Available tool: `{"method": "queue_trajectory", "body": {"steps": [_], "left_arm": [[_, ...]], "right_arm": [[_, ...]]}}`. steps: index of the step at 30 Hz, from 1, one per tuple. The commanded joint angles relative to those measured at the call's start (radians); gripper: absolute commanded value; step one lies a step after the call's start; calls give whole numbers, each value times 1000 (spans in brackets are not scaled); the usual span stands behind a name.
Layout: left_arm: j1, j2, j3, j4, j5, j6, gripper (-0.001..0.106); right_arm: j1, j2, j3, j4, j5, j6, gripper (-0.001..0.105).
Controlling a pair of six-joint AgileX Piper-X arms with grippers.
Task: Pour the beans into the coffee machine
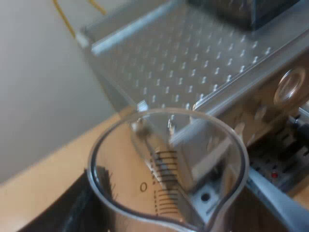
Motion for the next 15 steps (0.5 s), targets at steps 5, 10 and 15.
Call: {"method": "queue_trajectory", "body": {"steps": [5,10,15], "left_arm": [[88,-71,211,-114,73,-77,27],[126,-95,318,-183,114,-123,27],[170,-121,464,-283,125,-143,27]], "right_arm": [[2,73,0,-9,-56,-13,79],[2,105,32,-33,-78,-13,79],[2,137,104,-144,-78,-13,79]]}}
